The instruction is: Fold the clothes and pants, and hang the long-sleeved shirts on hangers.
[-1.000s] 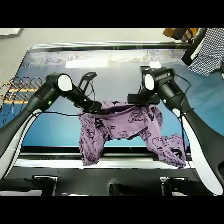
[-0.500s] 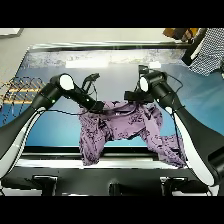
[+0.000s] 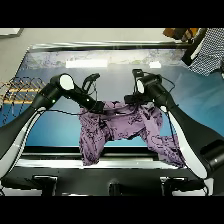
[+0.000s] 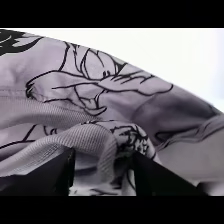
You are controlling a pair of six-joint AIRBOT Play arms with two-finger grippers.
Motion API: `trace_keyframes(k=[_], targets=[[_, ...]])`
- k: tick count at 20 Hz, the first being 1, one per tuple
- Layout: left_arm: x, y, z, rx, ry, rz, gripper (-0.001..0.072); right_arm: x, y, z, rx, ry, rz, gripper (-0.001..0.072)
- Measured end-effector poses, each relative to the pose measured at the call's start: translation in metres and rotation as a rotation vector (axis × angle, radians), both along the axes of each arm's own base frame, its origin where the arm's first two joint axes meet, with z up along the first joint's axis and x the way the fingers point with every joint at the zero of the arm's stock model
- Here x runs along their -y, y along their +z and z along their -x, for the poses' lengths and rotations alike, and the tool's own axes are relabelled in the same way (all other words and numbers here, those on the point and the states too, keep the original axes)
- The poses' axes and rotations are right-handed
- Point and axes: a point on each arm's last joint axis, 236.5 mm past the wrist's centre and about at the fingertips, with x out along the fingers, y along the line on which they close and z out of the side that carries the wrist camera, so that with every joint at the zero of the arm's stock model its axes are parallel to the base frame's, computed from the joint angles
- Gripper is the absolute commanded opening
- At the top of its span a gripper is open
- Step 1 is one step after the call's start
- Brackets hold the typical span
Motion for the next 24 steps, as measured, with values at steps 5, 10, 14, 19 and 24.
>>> trace_keyframes(k=[5,10,14,19,24], targets=[[-0.001,-0.001,0.004,-0.015,-0.009,-0.006,0.0023,0.003,-0.021,-0.011,0.006,0.057,0.05,0.0255],[-0.002,0.0,0.006,-0.02,-0.012,-0.008,0.0023,0.0,-0.032,-0.022,0.033,0.079,0.054,0.0041],[-0.002,0.0,0.006,-0.021,-0.013,-0.009,0.0023,0.001,-0.028,-0.023,0.041,0.092,0.062,0.0222],[-0.002,0.0,0.007,-0.023,-0.015,-0.01,0.0023,0.009,-0.026,-0.002,-0.038,0.161,0.106,0.0287],[-0.002,0.0,0.007,-0.023,-0.015,-0.01,0.0023,0.007,-0.023,0.008,-0.07,0.192,0.096,0.0321]])
